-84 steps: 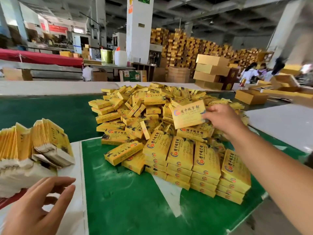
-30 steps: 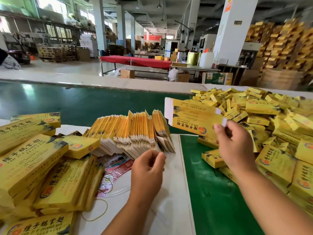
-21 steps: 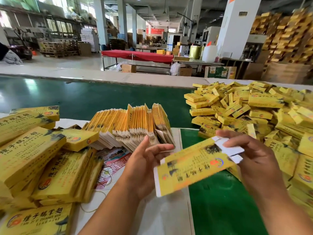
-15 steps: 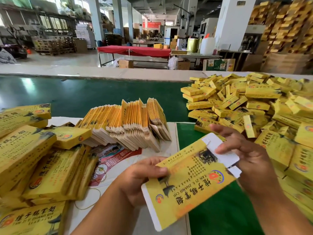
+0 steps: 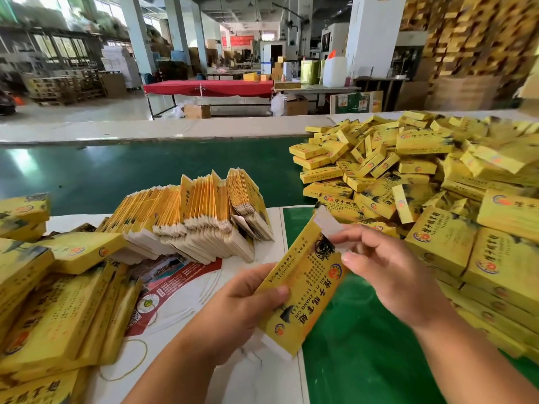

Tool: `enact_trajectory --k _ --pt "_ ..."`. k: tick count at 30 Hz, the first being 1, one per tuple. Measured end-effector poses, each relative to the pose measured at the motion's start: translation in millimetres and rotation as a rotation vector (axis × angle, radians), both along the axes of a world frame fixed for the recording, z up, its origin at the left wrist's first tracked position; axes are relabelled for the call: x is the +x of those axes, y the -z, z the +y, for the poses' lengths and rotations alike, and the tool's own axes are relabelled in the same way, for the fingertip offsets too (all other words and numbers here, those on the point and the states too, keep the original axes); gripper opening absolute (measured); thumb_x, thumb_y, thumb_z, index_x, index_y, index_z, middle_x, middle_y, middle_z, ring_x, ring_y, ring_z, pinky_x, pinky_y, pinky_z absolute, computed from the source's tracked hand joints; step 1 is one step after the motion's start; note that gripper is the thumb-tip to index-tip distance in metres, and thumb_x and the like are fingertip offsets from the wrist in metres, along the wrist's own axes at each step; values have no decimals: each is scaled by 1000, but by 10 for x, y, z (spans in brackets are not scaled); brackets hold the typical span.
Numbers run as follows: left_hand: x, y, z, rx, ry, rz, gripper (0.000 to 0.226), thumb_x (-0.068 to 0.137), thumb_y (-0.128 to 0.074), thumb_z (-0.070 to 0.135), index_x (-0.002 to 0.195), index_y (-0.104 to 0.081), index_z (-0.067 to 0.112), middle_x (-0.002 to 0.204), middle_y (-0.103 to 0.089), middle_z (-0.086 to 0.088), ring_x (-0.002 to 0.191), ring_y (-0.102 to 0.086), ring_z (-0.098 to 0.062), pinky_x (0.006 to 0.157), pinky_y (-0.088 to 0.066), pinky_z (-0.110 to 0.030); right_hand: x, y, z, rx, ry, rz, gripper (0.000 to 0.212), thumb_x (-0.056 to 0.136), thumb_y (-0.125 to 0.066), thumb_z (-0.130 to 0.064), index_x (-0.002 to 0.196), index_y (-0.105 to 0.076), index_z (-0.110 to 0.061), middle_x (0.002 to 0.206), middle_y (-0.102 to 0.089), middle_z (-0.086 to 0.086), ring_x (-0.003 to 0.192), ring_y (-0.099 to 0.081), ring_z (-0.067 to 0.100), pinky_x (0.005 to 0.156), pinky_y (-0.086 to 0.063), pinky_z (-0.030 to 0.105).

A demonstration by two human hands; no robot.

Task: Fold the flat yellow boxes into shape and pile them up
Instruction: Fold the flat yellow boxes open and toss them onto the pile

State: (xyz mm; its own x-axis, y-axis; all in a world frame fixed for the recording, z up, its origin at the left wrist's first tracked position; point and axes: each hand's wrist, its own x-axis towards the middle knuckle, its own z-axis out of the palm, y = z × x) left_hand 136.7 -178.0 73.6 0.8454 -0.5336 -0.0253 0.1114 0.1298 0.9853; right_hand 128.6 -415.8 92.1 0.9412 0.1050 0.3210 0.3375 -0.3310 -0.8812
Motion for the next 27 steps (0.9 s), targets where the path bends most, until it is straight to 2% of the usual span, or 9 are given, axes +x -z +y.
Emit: enact_trajectory --k 2,5,9,12,16,20,22,24,27 --pt "-22 14 -56 35 18 -38 35 85 -55 17 111 -71 35 110 -74 -3 100 -71 -24 80 -57 -30 4 48 20 27 42 32 29 73 -65 -52 98 -67 -39 73 -60 -12 73 -56 13 69 -49 29" --pt "-59 -7 -93 34 96 23 39 86 -54 17 103 -71 48 109 -74 6 101 -70 -16 79 -56 -23 40 115 42 -34 66 81 13 82 -73 -39 85 -61 -35 66 -49 -17 68 -46 6 65 -40 25" --pt "-104 -24 -73 -156 335 234 38 85 -67 36 122 -67 25 125 -66 -12 115 -62 -29 99 -50 -43 20 91 74 77 29 168 11 87 -70 -26 79 -63 -30 80 -55 13 81 -53 26 77 -48 50" --pt "-139 -30 -118 -264 467 343 61 83 -61 56 131 -61 17 126 -64 -9 116 -60 -26 105 -41 -43 -44 51 149 131 -73 129 10 85 -70 -36 81 -62 -31 82 -62 2 82 -58 26 71 -47 39" --pt "-129 34 -170 -232 437 378 85 74 -70 58 139 -45 9 121 -56 -21 101 -61 -30 96 -45 -45 -92 49 238 148 -125 71 4 82 -65 -32 83 -63 -29 73 -54 -9 76 -52 16 72 -42 38" --pt "-118 40 -180 -73 347 259 75 82 -67 50 138 -44 5 126 -54 -20 88 -66 -15 90 -49 -34 -107 -21 189 176 -190 97 26 79 -67 -35 80 -66 -10 109 -65 9 106 -61 30 88 -48 56" --pt "-172 182 -34 -100 294 80 49 100 -48 27 141 -40 0 133 -51 -17 54 -60 12 77 -47 -13 -123 -41 183 130 -265 104 38 79 -65 -39 85 -72 -2 123 -61 7 112 -61 23 89 -52 54" --pt "-190 147 0 9 281 55 41 104 -34 14 139 -38 -7 118 -57 -7 34 -45 21 59 -43 -3 -136 -46 190 103 -325 123 34 82 -65 -36 91 -77 -4 129 -57 3 114 -61 20 85 -53 56" --pt "-159 92 -115 49 411 219 52 92 -60 37 131 -51 3 118 -62 -13 67 -67 3 82 -52 -22 -114 -32 150 160 -357 170 27 84 -68 -28 83 -79 -3 132 -60 -10 125 -55 14 95 -49 61"
